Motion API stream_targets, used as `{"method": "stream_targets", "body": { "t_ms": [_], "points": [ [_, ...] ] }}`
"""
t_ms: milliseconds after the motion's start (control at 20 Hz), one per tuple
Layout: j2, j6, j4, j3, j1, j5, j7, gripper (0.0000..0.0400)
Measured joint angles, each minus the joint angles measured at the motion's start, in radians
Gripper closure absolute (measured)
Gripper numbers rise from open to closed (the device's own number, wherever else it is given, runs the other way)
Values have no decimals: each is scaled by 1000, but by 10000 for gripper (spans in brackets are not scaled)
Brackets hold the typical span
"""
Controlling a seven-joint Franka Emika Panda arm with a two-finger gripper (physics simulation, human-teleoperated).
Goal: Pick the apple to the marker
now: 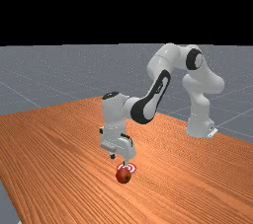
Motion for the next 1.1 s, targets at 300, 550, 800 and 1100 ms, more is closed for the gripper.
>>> {"method": "stream_targets", "body": {
  "t_ms": [300,550,800,1100],
  "points": [
    [114,45,49,13,55,-6,52,0],
    [133,53,43,10,59,-1,73,107],
    [6,61,-157,-46,47,-23,73,107],
    [-74,123,-325,-116,-9,-51,31,107]
  ]
}}
